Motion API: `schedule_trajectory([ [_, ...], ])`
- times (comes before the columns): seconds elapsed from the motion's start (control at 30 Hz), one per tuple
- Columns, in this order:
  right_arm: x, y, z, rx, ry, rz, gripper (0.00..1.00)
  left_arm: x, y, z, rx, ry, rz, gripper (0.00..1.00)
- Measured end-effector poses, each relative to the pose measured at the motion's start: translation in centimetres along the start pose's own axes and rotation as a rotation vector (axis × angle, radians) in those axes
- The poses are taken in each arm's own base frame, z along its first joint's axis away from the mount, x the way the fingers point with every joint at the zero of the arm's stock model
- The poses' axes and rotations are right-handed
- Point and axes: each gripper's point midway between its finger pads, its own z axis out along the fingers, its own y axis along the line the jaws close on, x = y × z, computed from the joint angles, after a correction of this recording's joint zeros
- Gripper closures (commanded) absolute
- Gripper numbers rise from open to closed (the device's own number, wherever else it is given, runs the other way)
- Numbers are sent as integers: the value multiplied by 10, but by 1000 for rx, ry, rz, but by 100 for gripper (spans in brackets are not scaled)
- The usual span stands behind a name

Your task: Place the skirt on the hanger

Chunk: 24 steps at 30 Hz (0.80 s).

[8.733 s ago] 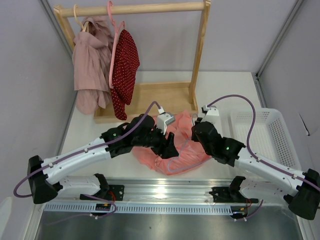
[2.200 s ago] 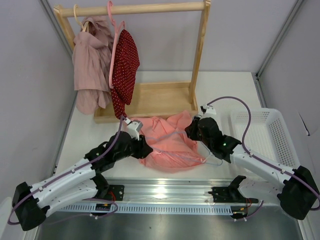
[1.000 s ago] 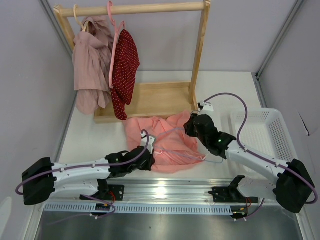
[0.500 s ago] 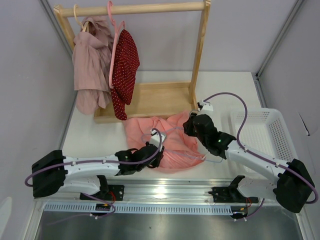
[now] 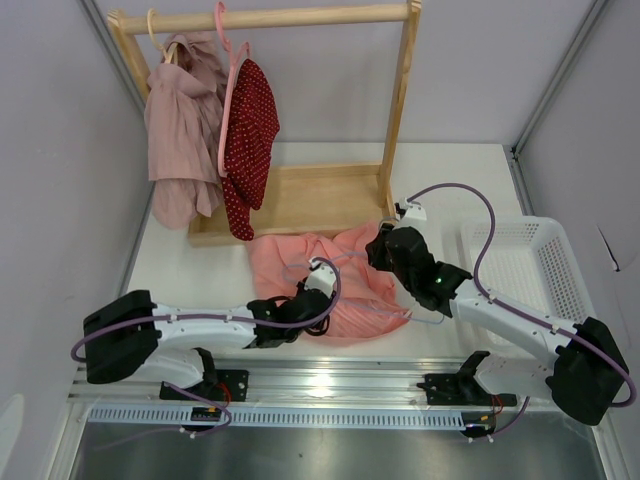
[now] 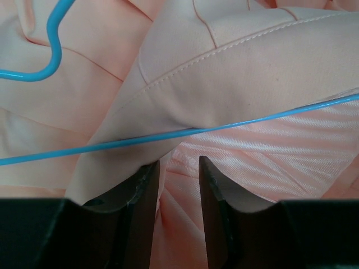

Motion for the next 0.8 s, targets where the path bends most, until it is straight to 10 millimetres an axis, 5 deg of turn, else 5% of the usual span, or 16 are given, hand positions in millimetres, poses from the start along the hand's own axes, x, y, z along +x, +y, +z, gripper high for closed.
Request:
schedule_trajectory([
  [0.43, 0, 0, 0, 1, -1, 1, 100, -11, -9, 3, 2, -65, 30, 60],
  [0.8, 0, 0, 0, 1, 0, 8, 100, -1, 0, 15, -72, -55, 52, 61],
])
